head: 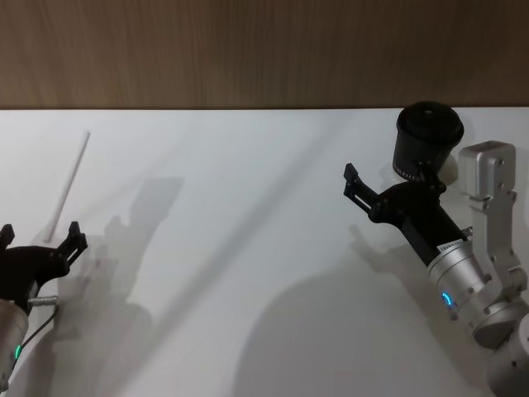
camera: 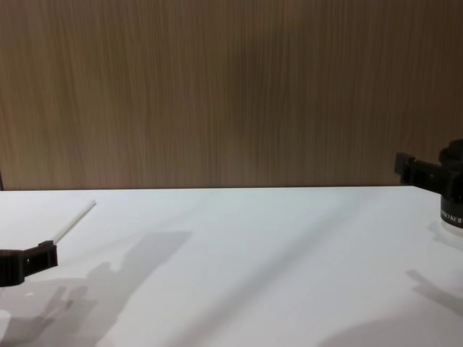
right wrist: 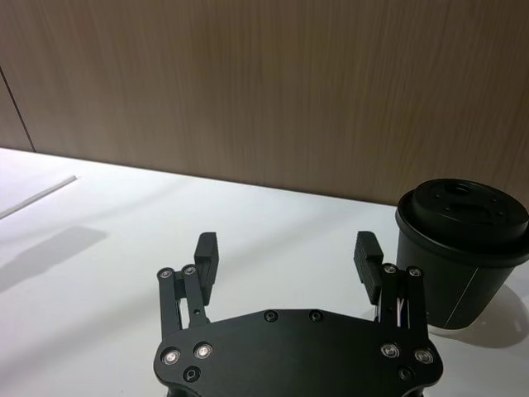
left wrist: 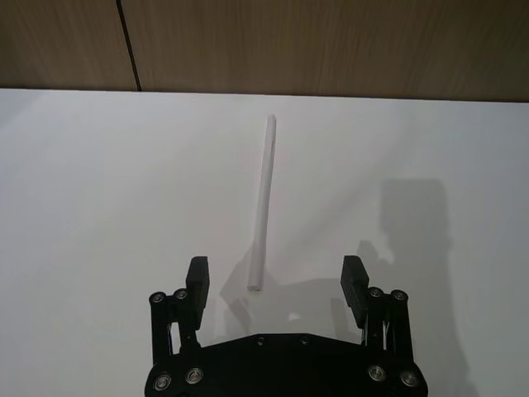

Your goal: Pick up the straw with one hand, pass it to the other hand, and insert it into the cup.

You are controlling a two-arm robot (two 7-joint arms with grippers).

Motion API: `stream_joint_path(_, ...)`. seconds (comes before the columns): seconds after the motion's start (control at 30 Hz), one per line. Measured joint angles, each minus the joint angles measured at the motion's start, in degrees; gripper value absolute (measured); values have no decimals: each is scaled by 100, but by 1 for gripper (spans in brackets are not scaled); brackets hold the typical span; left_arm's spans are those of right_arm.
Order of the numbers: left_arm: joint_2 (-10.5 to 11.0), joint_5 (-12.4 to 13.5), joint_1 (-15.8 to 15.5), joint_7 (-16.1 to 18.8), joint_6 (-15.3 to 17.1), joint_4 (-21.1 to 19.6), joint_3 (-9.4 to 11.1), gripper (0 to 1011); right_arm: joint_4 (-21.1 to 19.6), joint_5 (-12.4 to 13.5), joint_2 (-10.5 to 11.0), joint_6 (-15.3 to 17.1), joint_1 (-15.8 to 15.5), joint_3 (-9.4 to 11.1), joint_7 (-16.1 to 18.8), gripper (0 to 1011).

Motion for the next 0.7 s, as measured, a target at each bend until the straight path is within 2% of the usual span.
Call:
stream_joint_path(0.23, -144, -166, -190, -50, 175, 121, -61, 1003, 0, 0, 0, 0, 0, 0, 0, 1001)
stream_joint_path(0.43, -205, -172, -291, -27, 283, 185, -72, 1003, 0, 0, 0, 0, 0, 0, 0, 1001)
stream_joint_path(0.7, -227, 84, -438, 200, 503, 236, -16, 1003, 0, 0, 0, 0, 0, 0, 0, 1001)
